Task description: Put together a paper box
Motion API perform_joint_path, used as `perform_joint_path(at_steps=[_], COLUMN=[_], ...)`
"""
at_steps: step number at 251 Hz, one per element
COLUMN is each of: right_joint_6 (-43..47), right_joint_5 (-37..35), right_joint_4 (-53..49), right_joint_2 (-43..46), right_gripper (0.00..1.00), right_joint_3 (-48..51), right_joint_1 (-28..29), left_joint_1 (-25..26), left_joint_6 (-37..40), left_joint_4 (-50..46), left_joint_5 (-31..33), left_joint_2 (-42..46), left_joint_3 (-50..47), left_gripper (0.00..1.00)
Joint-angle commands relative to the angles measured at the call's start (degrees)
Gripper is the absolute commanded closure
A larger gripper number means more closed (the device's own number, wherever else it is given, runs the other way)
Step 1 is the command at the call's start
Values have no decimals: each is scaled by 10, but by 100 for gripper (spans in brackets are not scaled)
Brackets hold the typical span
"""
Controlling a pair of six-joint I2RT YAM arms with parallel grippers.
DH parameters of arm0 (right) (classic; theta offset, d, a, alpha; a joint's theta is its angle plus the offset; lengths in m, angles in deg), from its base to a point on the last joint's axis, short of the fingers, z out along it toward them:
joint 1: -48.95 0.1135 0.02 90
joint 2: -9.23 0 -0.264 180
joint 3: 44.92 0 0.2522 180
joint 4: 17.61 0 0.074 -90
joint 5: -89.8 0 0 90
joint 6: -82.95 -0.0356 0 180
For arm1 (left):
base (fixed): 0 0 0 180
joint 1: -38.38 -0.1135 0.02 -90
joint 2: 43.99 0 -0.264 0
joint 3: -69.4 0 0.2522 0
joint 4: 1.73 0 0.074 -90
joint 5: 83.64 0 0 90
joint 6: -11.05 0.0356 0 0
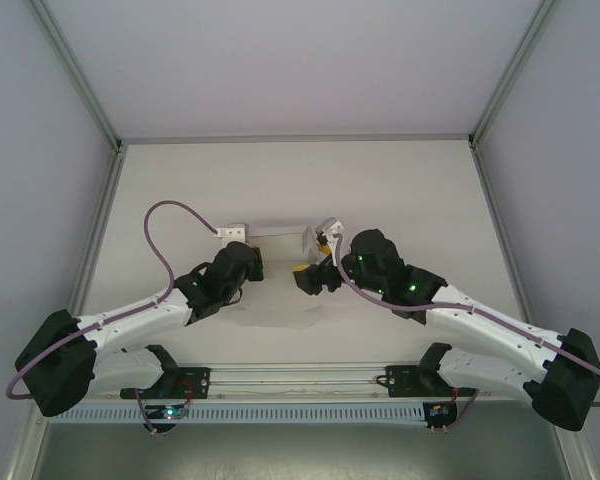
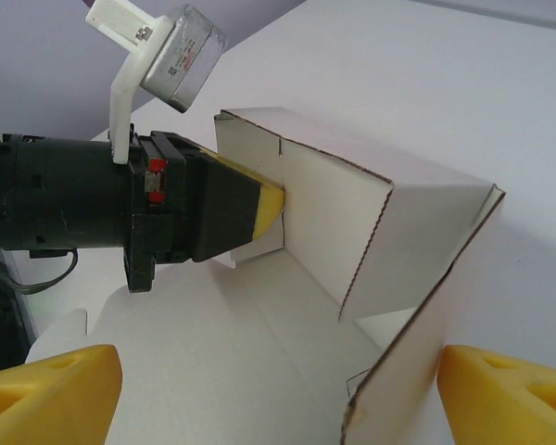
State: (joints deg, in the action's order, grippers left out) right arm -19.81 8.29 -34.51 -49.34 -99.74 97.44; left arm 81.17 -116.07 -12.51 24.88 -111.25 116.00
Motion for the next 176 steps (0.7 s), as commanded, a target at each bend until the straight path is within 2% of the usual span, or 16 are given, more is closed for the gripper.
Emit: perform_joint_path(at_steps=[1,30,55,130,148,176], right_joint_6=[-16,-31,-40,-57,-64,-75], right_joint_5=[-4,-81,-152,-300,-335,-397], right_joint_4=[-4,-44,-76,-159,-183,-219], right_joint_2=[3,-7,-23,-64,-79,-104], right_gripper=[16,28,48,92,98,99], right_joint_3=[-7,-22,-37,-81,-94,-115], right_joint_1=[-5,-2,2,17,21,25], left_joint_1=[6,7,7,7,7,7], left_joint_6=[-8,-14,-11,-18,-19,-20], left_joint_4=[-13,-18,-19,-36,-37,-46], left_joint_5=[22,30,33,55,56,57], left_joint_2=[-1,3,5,-9,-14,-21], left_joint_3=[15,18,20,30,32,39], left_gripper=[100,100,100,100,100,100])
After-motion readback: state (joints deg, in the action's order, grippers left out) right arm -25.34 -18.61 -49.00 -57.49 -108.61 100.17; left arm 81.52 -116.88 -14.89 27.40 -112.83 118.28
